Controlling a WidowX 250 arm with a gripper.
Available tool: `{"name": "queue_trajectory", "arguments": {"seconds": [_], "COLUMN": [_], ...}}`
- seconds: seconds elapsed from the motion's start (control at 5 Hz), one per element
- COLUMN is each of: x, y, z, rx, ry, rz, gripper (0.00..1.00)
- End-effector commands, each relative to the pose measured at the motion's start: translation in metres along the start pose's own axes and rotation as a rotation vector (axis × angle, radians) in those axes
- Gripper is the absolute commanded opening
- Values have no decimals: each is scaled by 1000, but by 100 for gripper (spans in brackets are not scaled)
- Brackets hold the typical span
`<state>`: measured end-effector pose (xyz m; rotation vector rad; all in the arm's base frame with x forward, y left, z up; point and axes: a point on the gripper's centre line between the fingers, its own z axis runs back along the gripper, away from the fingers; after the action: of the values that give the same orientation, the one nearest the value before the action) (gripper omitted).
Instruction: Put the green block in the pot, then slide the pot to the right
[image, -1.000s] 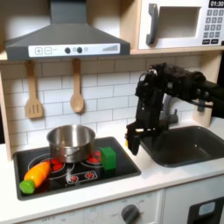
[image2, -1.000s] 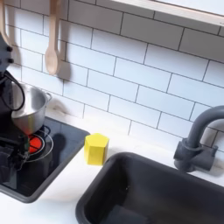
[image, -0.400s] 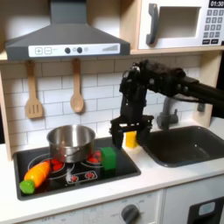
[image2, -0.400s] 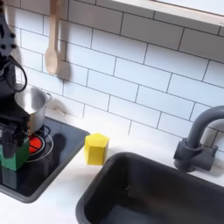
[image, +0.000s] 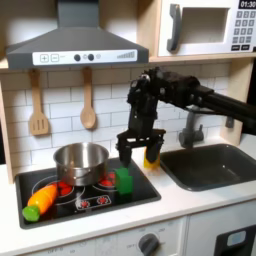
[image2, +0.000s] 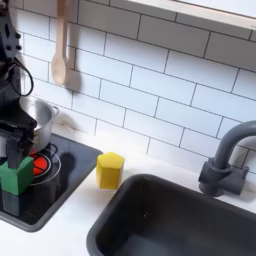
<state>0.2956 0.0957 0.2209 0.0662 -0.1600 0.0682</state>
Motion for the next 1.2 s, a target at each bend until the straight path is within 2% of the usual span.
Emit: {"name": "queue_trajectory", "arguments": {"seconds": [0.0,0.2,0.6,1.0], "x": [19,25,28,27], "y": [2,2,8,6], "z": [-10,-14,-32,-41], "rx": [0,7,6,4], "ry": [2,6,43,67], "rz": [10,24,48,37], "gripper": [100,100,100,100]}}
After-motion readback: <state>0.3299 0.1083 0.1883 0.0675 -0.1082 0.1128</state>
